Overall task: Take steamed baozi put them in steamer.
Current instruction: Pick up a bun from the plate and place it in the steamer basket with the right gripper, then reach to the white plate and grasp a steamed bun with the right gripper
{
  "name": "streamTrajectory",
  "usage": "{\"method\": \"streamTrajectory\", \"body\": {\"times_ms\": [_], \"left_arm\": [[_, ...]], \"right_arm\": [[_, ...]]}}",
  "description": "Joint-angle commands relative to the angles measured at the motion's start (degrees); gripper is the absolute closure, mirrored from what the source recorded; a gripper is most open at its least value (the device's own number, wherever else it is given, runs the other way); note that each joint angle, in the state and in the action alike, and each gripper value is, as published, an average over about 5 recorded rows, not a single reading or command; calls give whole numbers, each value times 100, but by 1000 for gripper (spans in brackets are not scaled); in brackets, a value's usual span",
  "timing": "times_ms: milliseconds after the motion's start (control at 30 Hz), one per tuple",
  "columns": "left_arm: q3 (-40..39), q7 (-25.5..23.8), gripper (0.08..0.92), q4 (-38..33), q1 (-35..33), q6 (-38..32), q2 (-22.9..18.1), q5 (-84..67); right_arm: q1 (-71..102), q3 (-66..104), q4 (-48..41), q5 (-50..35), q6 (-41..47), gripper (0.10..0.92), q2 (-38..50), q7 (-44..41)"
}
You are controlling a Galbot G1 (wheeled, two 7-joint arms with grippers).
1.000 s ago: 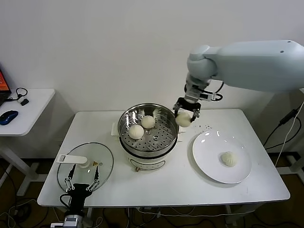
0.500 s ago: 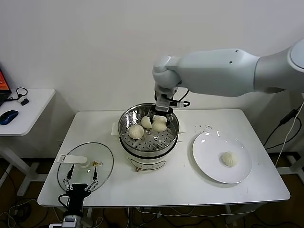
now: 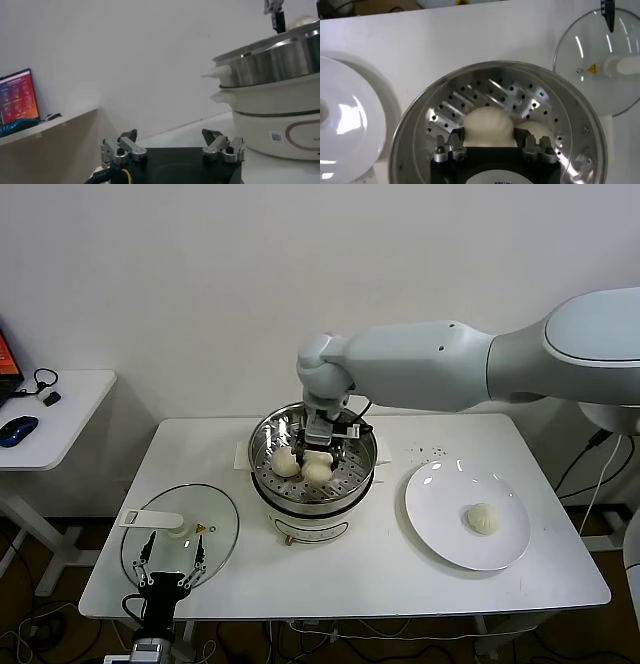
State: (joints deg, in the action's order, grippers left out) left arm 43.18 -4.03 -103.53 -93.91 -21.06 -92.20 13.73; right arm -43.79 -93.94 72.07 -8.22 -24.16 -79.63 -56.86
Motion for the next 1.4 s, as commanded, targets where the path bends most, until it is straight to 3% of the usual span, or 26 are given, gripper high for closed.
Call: {"method": "streamTrajectory", "body": {"times_ms": [33,467,733,967,1400], "left_arm": [[10,-1,177,6,5,-3,-269,3],[10,-4,177,30,19,-16,-265,2],[-1,-10,177,-4,13,-8,-263,8],[-2,-11,177,-47,-8,3,-262,19],[-51,-8,177,-38,-17,-22,-280,99]], "right_arm": [[254,57,-104,59,43,372,-152,6],[287,88,-243,29,-9,369,-193,-78],[211,147,-341,-172,-81,220,-168,-162],[-170,9,-269,-489,-70,203,37,-301],[-1181,-1731,44,-2577,1836,203,1103,-222]]}}
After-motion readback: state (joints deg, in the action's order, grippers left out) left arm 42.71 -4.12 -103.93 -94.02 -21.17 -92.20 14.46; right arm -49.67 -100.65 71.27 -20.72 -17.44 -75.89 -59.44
